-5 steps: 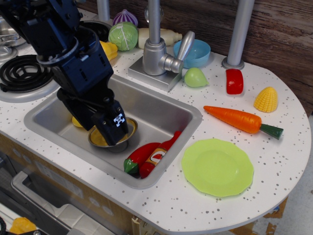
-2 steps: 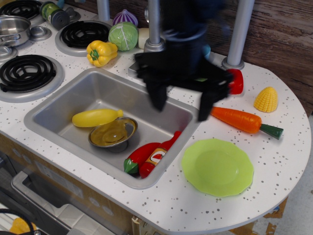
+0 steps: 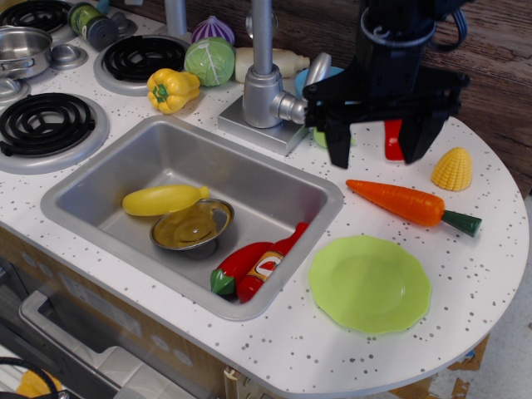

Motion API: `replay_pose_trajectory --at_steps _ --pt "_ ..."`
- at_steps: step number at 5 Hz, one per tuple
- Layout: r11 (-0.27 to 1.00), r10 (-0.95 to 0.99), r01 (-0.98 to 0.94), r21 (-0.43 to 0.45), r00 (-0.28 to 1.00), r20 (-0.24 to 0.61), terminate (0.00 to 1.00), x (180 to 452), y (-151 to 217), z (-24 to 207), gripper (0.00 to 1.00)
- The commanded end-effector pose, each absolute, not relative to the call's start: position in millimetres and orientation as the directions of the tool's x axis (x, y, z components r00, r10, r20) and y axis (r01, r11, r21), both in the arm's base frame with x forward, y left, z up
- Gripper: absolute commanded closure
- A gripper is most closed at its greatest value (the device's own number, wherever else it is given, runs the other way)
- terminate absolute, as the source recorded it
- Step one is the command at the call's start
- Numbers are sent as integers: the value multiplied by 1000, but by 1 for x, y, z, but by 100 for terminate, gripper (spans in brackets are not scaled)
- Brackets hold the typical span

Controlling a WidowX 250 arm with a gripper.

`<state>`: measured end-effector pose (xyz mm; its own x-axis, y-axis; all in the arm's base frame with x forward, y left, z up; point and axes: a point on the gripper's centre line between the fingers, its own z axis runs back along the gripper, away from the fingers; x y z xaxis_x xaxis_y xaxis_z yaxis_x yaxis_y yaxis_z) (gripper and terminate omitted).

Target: Put carrot on plate

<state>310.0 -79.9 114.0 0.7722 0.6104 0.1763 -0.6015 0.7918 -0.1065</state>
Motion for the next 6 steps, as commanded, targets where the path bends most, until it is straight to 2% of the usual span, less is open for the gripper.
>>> replay_pose_trajectory --at_steps 1,2,3,4,6 --pt "608 794 -770 -192 596 122 0 338 -91 123 0" --pt "501 865 -838 -214 489 113 0 345 -98 110 0" --pt "481 876 -852 -205 465 126 0 354 -101 91 0" --pt "511 859 -832 -215 493 137 0 364 -102 68 0" --pt "496 868 -834 -241 472 154 0 394 -99 39 0"
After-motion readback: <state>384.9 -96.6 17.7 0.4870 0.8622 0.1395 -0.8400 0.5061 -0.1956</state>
